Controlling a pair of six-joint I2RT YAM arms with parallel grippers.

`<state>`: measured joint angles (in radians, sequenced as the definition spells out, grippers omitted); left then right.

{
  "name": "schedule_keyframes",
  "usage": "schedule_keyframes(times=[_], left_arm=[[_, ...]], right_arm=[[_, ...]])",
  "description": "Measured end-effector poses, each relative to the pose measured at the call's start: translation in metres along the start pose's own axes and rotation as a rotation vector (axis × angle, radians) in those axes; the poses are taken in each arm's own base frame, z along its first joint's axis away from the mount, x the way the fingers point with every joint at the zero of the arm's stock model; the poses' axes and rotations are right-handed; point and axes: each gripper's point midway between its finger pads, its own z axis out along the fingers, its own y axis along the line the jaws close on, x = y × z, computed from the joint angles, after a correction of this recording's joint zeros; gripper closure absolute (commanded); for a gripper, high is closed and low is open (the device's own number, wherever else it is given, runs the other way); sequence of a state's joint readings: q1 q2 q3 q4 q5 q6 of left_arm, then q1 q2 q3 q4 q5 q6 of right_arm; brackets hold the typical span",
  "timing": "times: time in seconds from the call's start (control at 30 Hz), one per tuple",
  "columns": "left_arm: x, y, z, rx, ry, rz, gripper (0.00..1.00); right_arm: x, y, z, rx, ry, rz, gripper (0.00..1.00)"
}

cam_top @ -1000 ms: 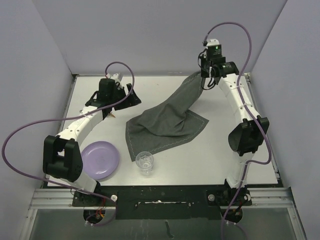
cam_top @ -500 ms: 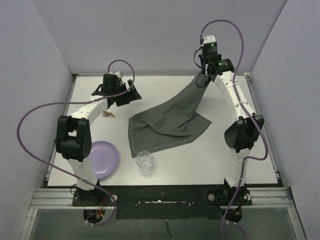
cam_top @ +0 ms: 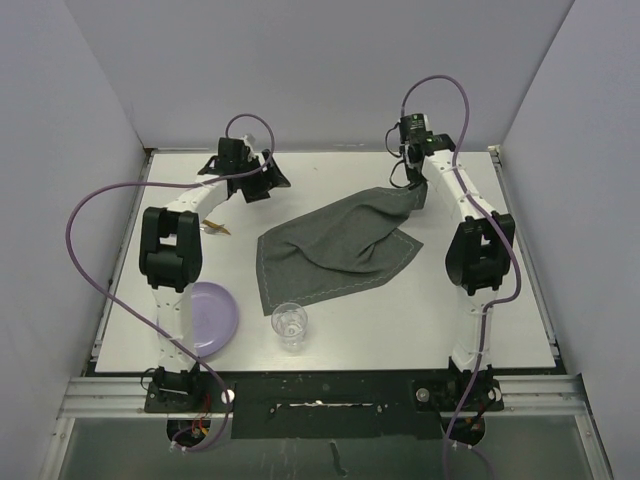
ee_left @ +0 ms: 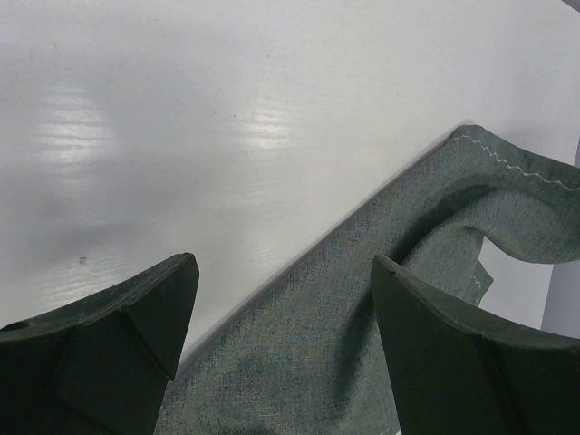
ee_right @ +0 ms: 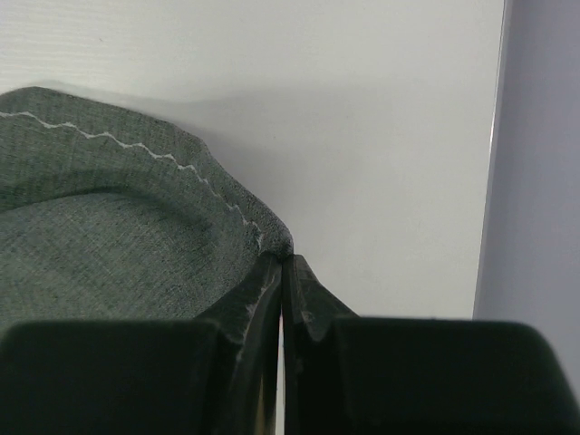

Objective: Set the dinner table for one person
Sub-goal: Flatten out the napkin at the center of the board.

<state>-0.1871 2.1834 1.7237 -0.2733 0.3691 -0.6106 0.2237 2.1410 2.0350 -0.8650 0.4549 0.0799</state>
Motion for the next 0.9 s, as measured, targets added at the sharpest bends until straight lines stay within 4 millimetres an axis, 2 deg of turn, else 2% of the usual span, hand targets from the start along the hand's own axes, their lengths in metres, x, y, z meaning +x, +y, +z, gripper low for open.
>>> schedule_keyframes(times=[0.07, 0.17, 0.27, 0.33, 0.43, 0.53, 0.63, 0.7, 0.77, 0.8, 0.9], left_arm=[[0.002, 0.001, 0.0, -0.003, 0.009, -0.01, 0.24], [0.002, 0.001, 0.0, -0.004, 0.01, -0.011, 0.24], [0.007, 0.004, -0.001, -0.012, 0.021, -0.016, 0.24], [0.013, 0.008, -0.002, -0.02, 0.032, -0.022, 0.24], [0.02, 0.009, -0.01, -0.031, 0.044, -0.028, 0.24], [0.018, 0.001, -0.025, -0.026, 0.032, -0.023, 0.24], [0.008, -0.012, -0.038, -0.001, -0.002, -0.007, 0.24], [0.003, -0.019, -0.044, 0.012, -0.019, 0.0, 0.24], [0.001, -0.023, -0.047, 0.02, -0.029, 0.005, 0.24], [0.002, -0.024, -0.047, 0.022, -0.029, 0.007, 0.24], [0.005, -0.022, -0.046, 0.018, -0.022, 0.005, 0.24]], right_arm=[[-0.012, 0.001, -0.009, -0.011, -0.029, 0.005, 1.0], [-0.049, 0.001, -0.04, -0.038, -0.13, 0.018, 1.0], [-0.103, -0.002, -0.096, -0.077, -0.312, 0.056, 1.0], [-0.123, -0.004, -0.139, -0.115, -0.416, 0.069, 1.0], [-0.129, -0.007, -0.2, -0.173, -0.525, 0.07, 0.99], [-0.116, -0.016, -0.263, -0.232, -0.621, 0.068, 0.98], [-0.112, -0.038, -0.3, -0.239, -0.692, 0.104, 0.99], [-0.111, -0.054, -0.303, -0.211, -0.696, 0.146, 1.0], [-0.108, -0.06, -0.288, -0.188, -0.655, 0.177, 1.0], [-0.105, -0.06, -0.273, -0.177, -0.617, 0.189, 1.0], [-0.086, -0.048, -0.212, -0.156, -0.454, 0.185, 1.0]])
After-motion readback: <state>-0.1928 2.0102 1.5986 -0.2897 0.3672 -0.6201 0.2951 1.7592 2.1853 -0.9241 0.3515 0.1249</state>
